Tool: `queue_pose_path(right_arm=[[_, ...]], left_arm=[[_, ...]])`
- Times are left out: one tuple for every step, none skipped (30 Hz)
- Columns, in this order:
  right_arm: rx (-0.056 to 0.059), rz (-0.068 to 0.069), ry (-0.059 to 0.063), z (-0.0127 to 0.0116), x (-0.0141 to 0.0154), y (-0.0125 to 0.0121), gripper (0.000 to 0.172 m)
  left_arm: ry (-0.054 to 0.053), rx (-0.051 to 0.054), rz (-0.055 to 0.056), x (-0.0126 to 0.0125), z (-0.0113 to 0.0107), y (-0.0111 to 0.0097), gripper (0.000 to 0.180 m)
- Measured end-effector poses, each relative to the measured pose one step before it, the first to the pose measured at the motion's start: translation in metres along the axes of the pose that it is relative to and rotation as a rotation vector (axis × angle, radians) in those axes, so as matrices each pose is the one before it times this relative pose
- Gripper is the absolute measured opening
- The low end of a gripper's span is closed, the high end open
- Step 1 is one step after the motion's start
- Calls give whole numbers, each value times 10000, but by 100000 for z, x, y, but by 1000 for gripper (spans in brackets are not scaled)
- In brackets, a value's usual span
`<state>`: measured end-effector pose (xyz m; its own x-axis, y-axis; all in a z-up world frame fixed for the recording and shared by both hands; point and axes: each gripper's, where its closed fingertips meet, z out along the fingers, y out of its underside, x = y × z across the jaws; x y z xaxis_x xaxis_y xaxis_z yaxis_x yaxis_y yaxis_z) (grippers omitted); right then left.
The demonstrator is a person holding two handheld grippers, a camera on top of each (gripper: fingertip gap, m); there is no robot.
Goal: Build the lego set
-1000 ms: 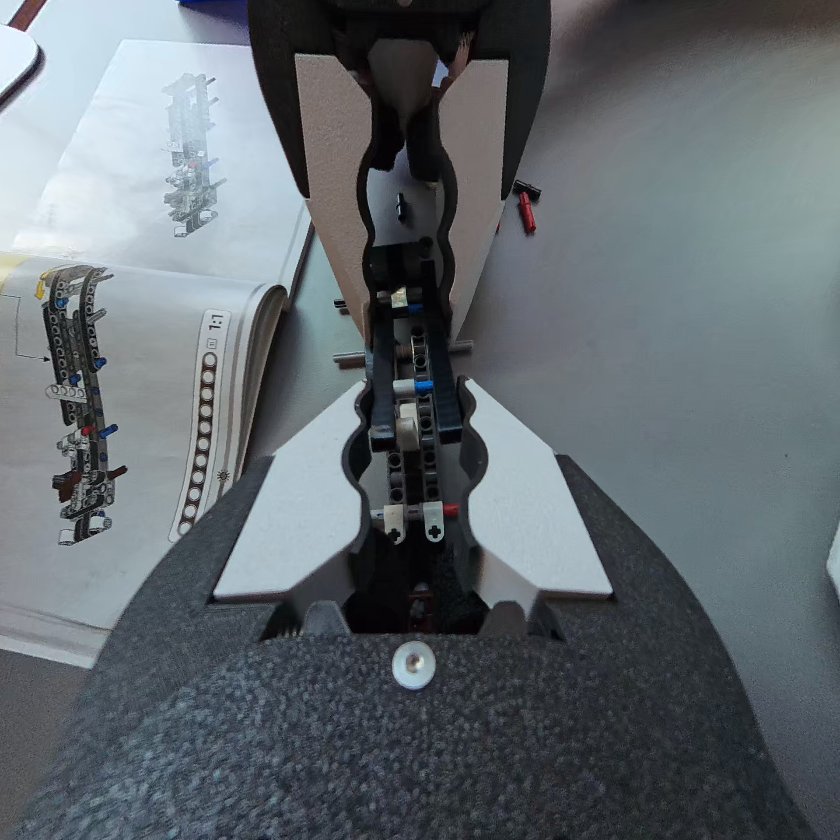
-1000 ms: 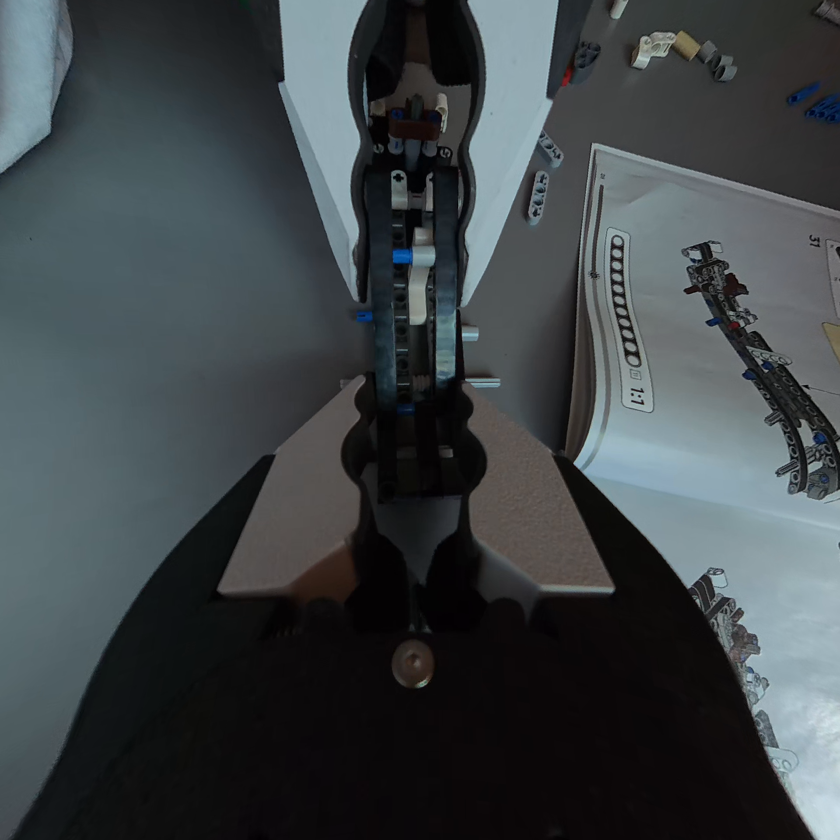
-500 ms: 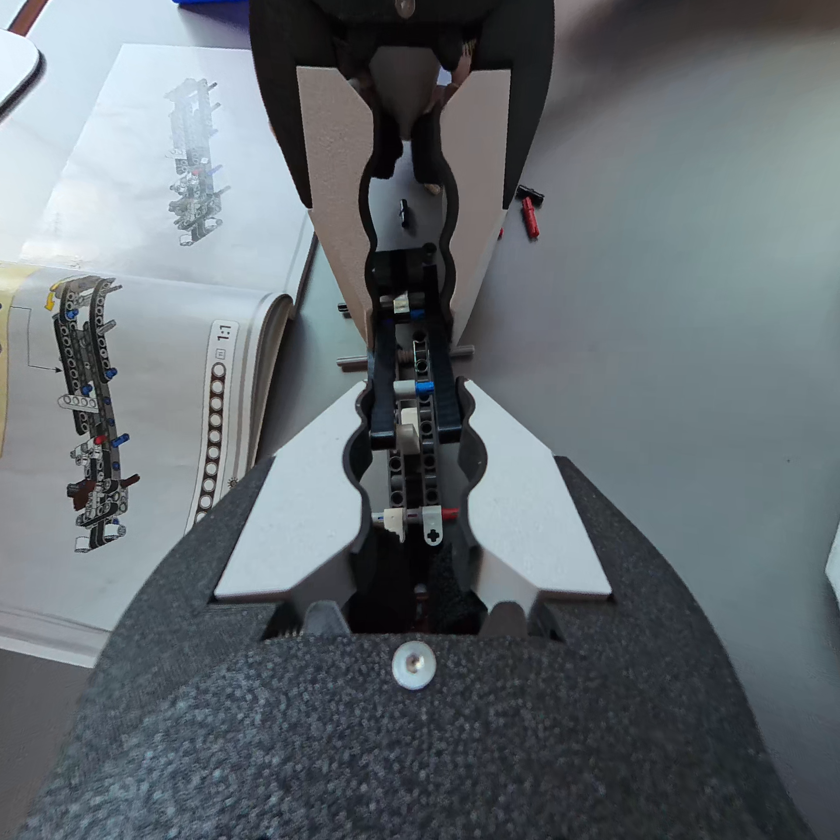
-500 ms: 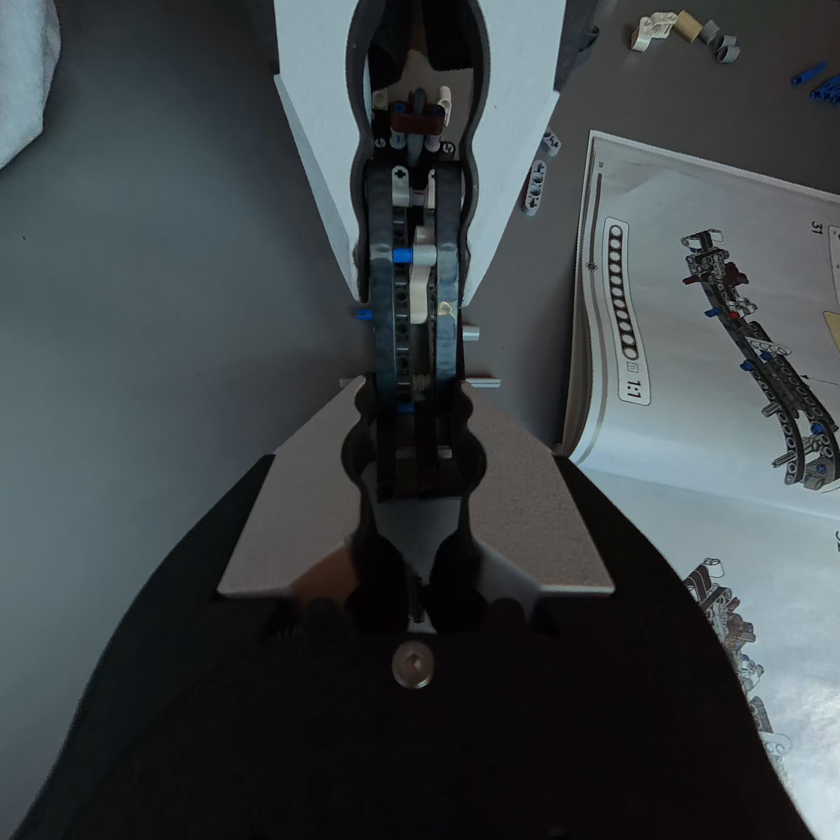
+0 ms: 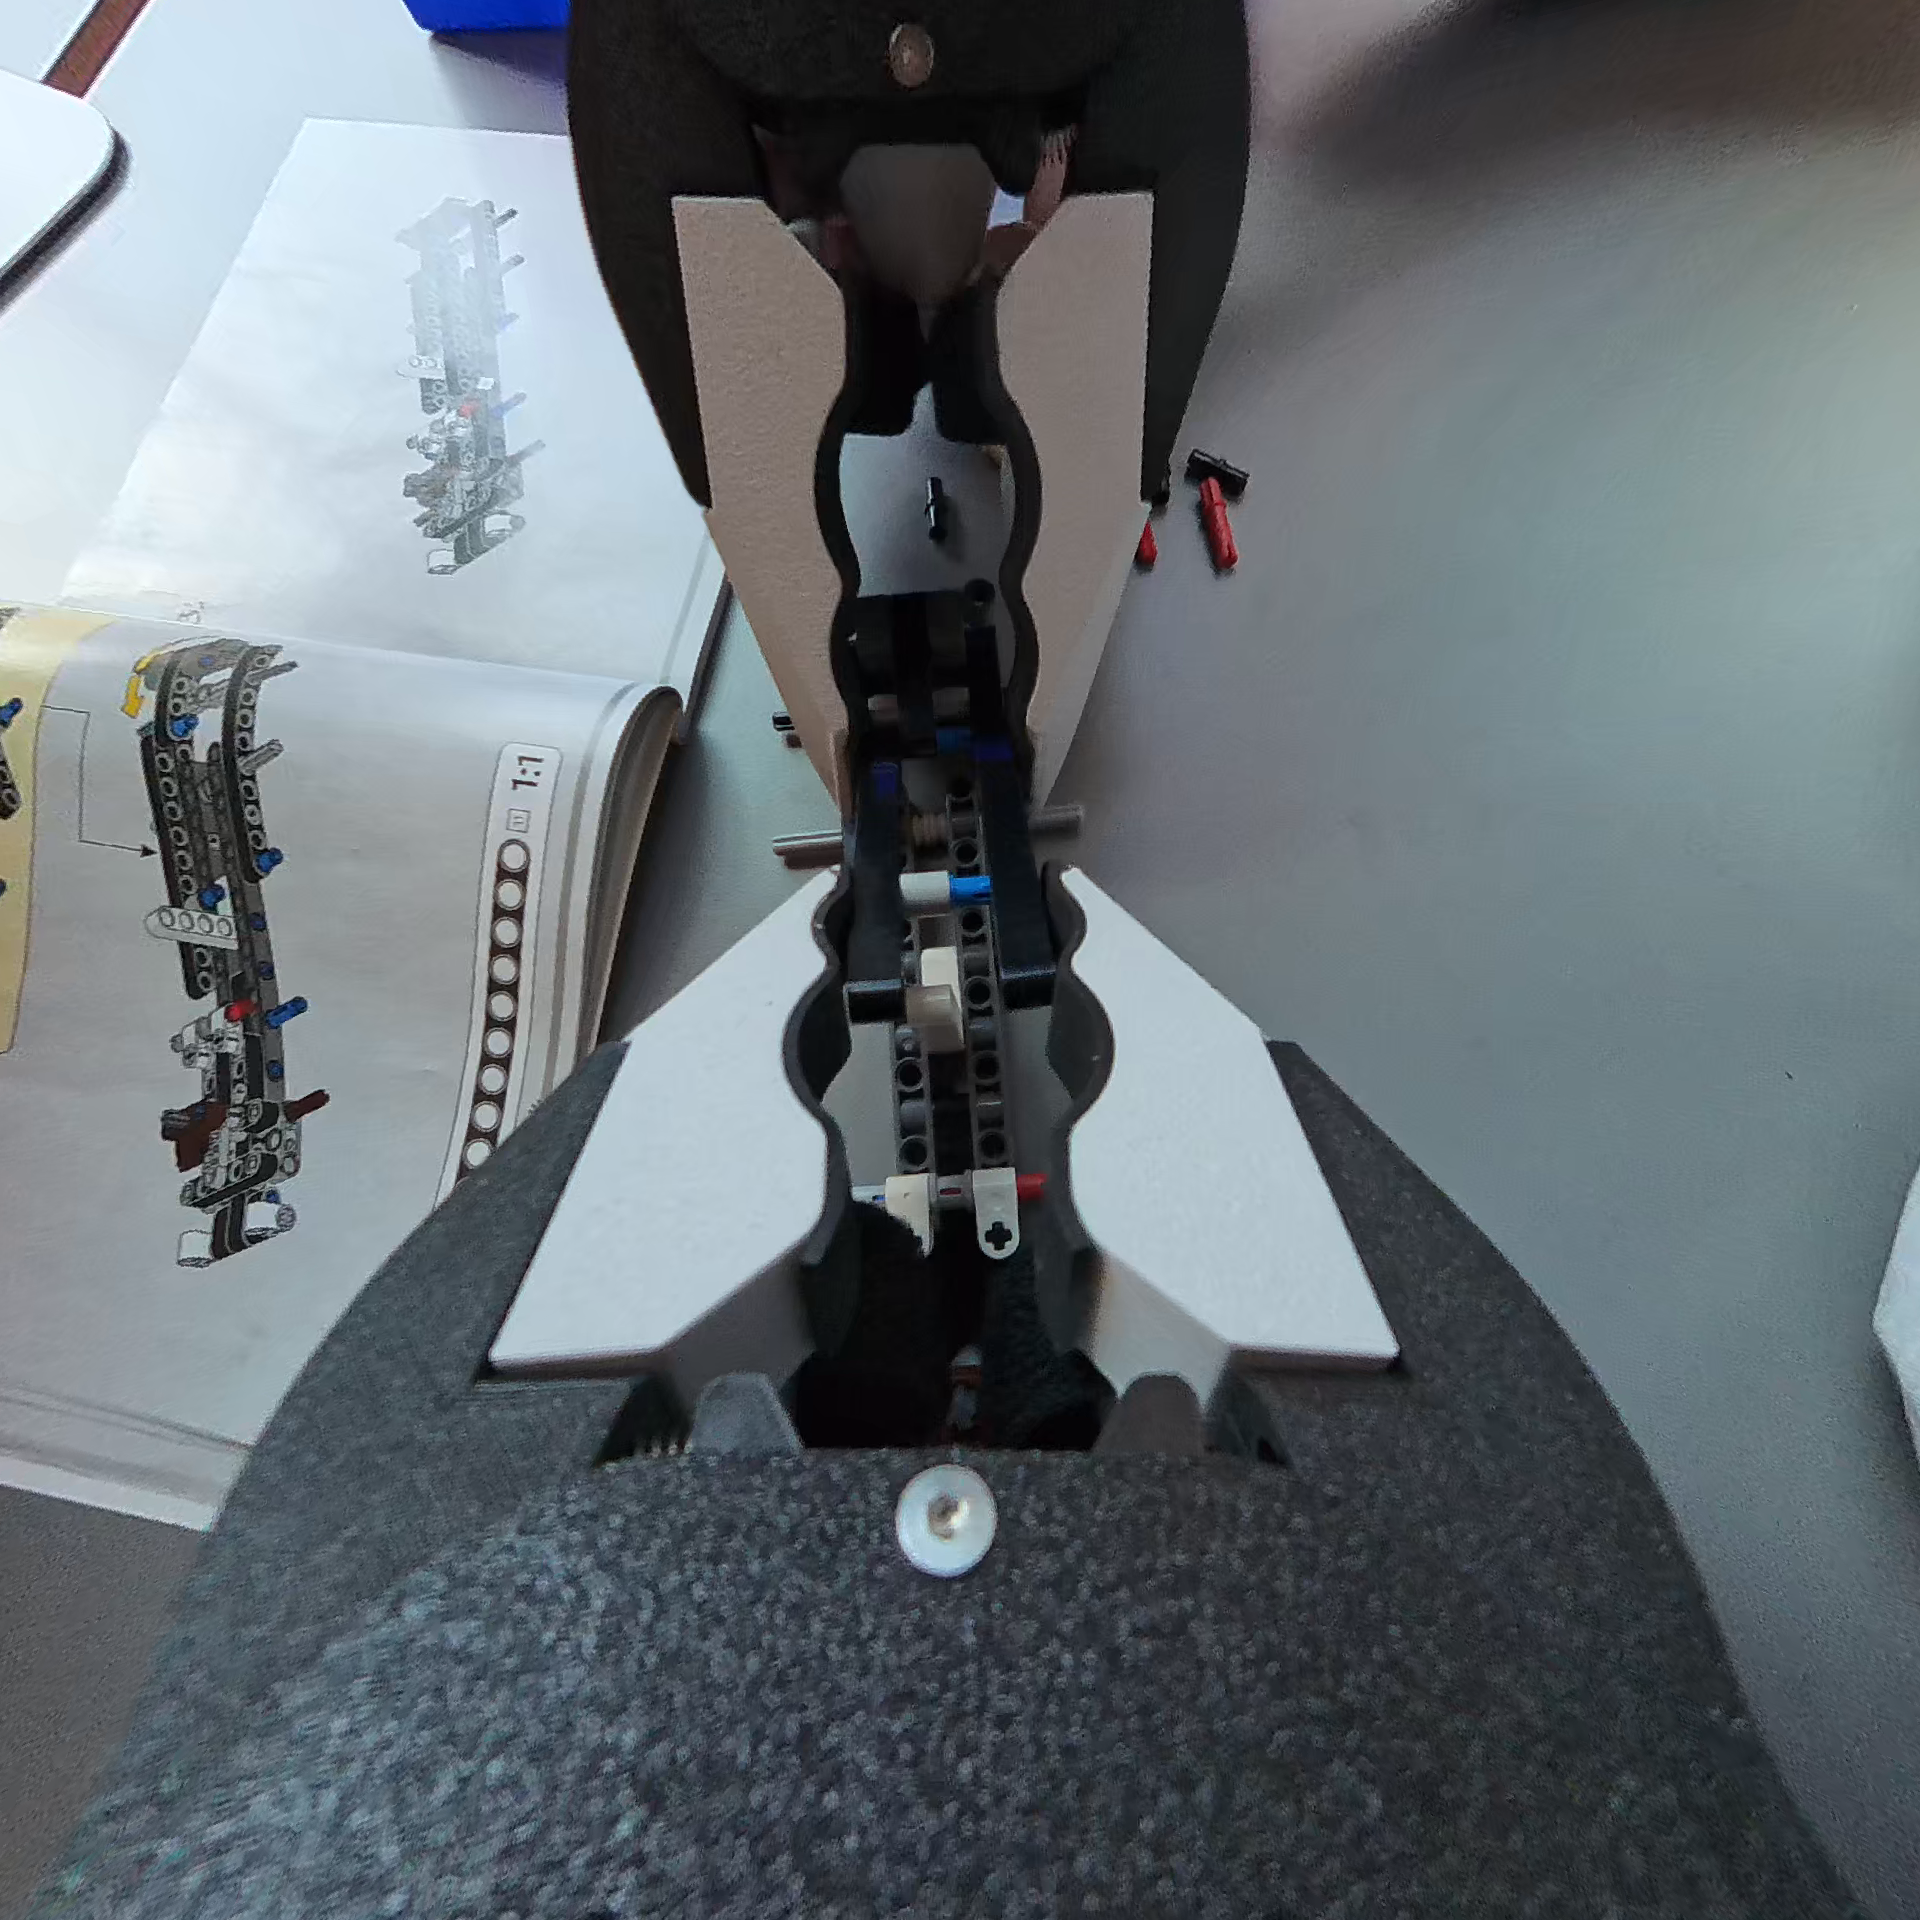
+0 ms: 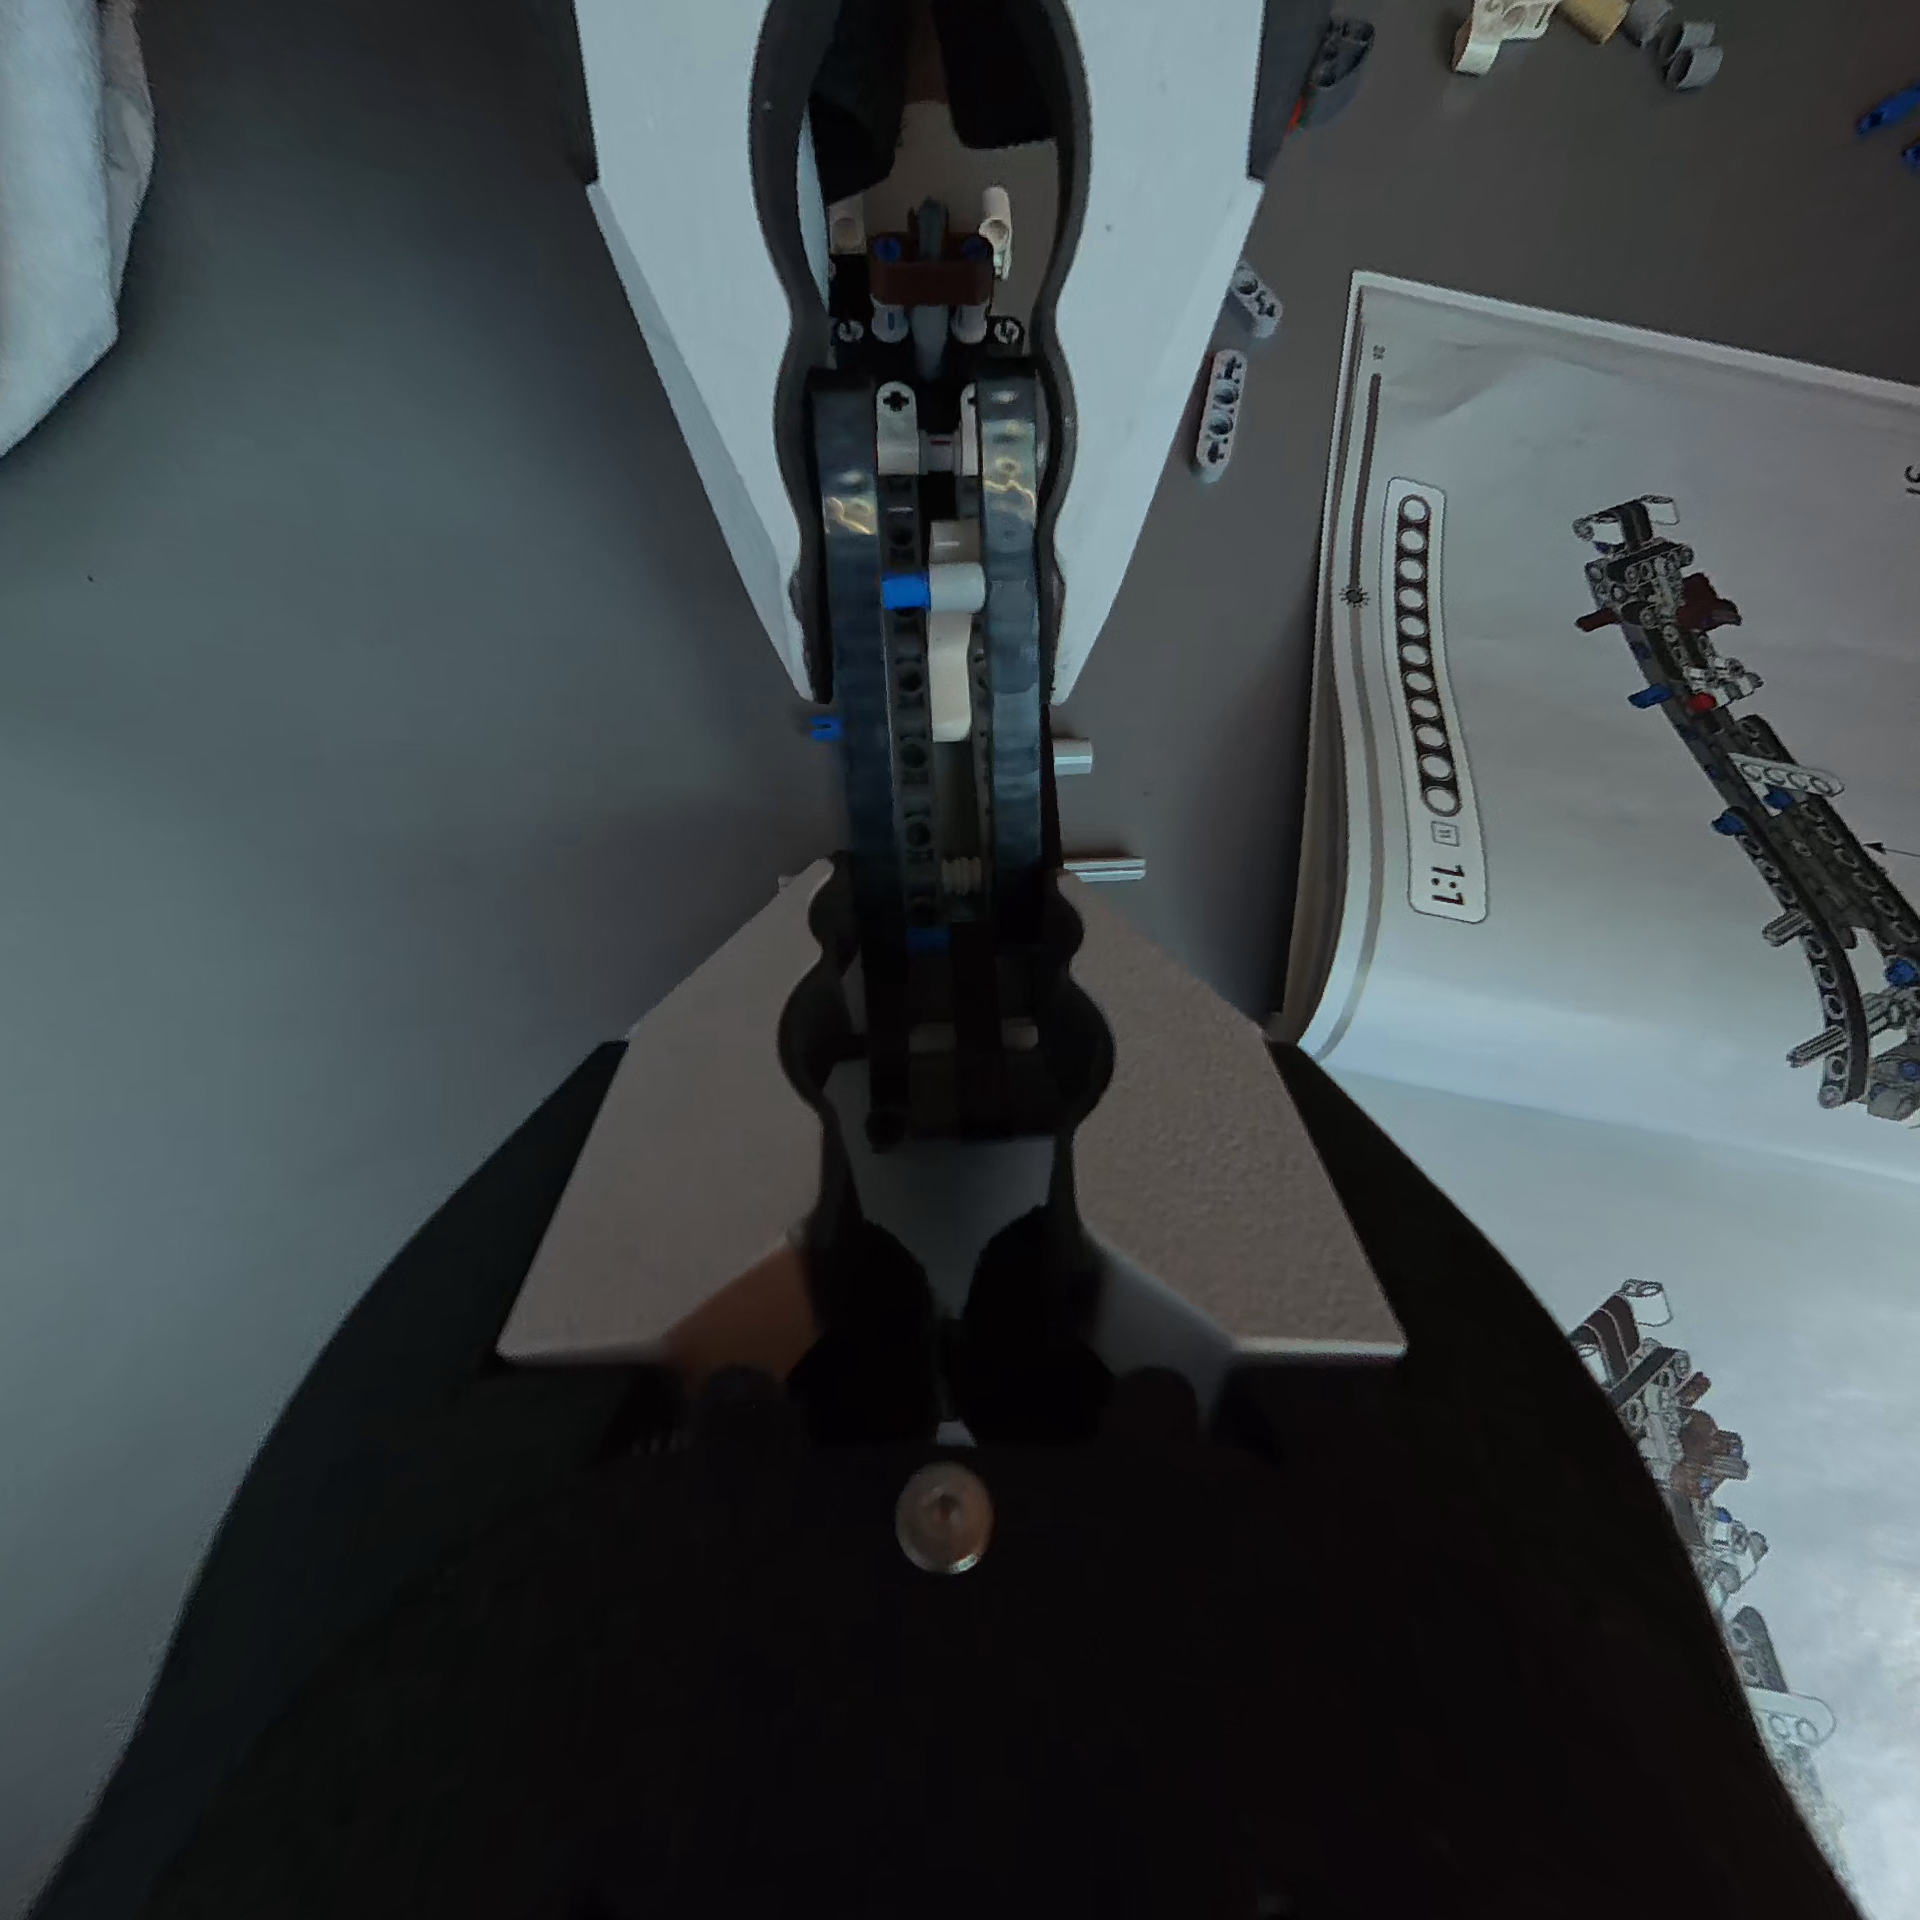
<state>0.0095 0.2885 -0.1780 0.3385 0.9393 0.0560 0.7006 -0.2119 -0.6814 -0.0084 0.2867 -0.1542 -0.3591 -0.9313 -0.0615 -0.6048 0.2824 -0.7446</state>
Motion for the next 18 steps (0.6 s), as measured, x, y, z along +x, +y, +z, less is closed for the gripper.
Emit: queue_pose_path(right_arm=[[38,-198,96,13,24,10,33],[9,-113,71,25,19,7,33],[26,-111,70,12,34,-5,32],[27,-31,6,0,-10,5,32],[12,69,-44,-15,28,-1,32],[48,-25,18,-1,22,-4,32],[35,-50,16,6,-4,-9,32],[43,5,-16,5,11,-15,32],[47,56,-4,-6,18,-17,32],[90,69,-8,-37,49,-53,32],[168,137,-46,-51,48,-87,32],[159,218,-113,-83,25,-75,32],[157,195,-49,-72,114,-85,32],[172,232,-83,-70,113,-96,32],[229,336,-253,-99,-58,-144,32],[131,321,-192,-115,35,-81,32],[140,153,-50,-53,77,-98,32],[185,177,-92,-67,-15,-120,33]], left_arm=[[25,41,-46,32,-1,-55,33],[32,32,-53,20,6,-13,33],[44,42,-74,6,0,-14,33],[44,70,-85,-8,-3,-33,33],[23,84,-67,-27,17,-39,33],[35,72,-50,-6,-4,-13,34],[98,33,-83,60,27,56,34],[134,-7,-148,52,33,81,35],[97,46,-174,-7,8,-39,35],[49,156,-160,-57,-63,-220,35],[32,169,-154,-68,-54,-270,35],[12,175,-175,-117,-56,-321,34],[-4,145,-230,-160,-46,-351,34],[36,52,-226,-126,-63,-315,34],[80,-44,-193,-58,-55,-241,34],[82,-139,-221,-111,-28,-200,33],[91,-204,-160,-85,-54,-206,33],[95,-247,-47,-54,-53,-178,34]])
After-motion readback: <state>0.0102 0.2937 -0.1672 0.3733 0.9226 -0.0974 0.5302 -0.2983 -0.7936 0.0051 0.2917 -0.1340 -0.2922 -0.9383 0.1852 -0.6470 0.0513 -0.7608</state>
